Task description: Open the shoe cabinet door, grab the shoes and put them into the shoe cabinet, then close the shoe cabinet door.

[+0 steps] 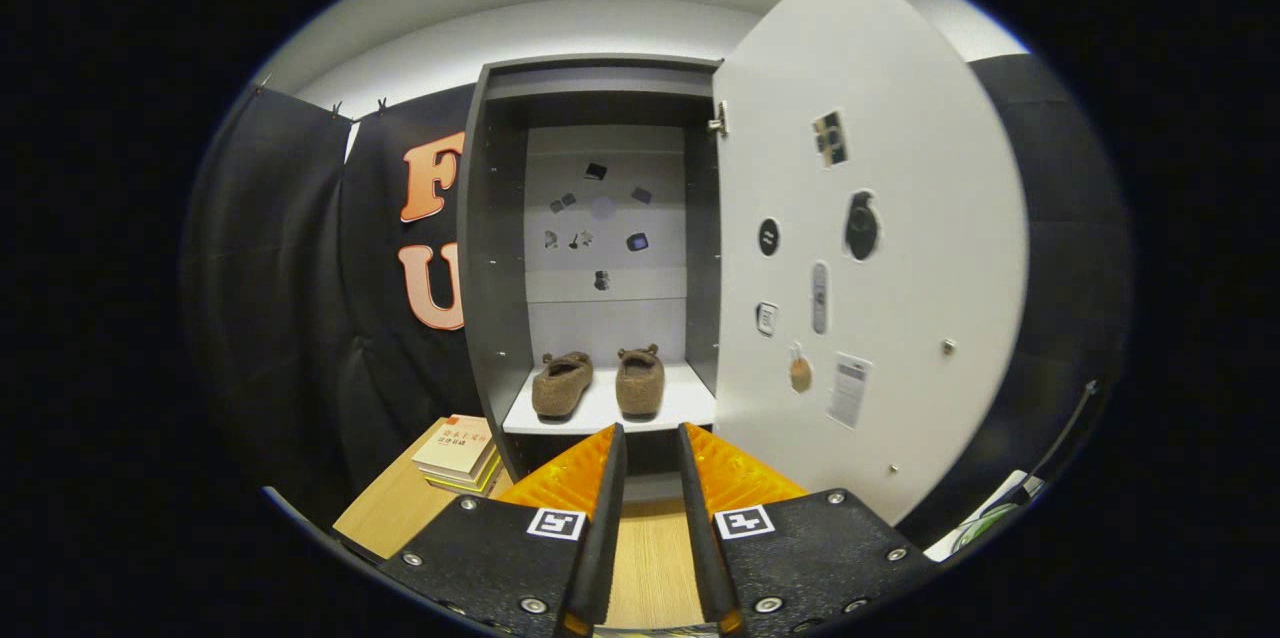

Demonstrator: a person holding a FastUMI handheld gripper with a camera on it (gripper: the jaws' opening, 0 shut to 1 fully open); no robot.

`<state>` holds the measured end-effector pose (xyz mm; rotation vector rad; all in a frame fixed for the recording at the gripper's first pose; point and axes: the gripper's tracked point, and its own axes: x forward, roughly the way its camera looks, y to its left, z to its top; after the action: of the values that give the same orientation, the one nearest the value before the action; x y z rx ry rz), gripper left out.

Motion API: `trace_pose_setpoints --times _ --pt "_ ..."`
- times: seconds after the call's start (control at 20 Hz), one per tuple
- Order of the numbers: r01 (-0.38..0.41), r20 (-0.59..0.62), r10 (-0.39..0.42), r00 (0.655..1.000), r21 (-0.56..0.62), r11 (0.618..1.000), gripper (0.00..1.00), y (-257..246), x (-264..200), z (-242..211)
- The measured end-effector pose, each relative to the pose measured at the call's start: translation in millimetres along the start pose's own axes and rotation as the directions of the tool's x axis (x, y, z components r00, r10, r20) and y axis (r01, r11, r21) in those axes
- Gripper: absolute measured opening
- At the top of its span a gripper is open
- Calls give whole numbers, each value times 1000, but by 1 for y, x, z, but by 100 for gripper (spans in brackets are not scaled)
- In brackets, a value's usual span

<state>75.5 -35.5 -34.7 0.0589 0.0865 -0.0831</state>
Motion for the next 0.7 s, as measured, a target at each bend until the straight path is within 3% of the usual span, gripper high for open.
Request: trace_pose_setpoints --times 0.4,0.7 --pt "125 28 -127 992 49 991 45 -112 -80 -5" --pt "129 31 -132 991 90 988 51 -190 -79 -7"
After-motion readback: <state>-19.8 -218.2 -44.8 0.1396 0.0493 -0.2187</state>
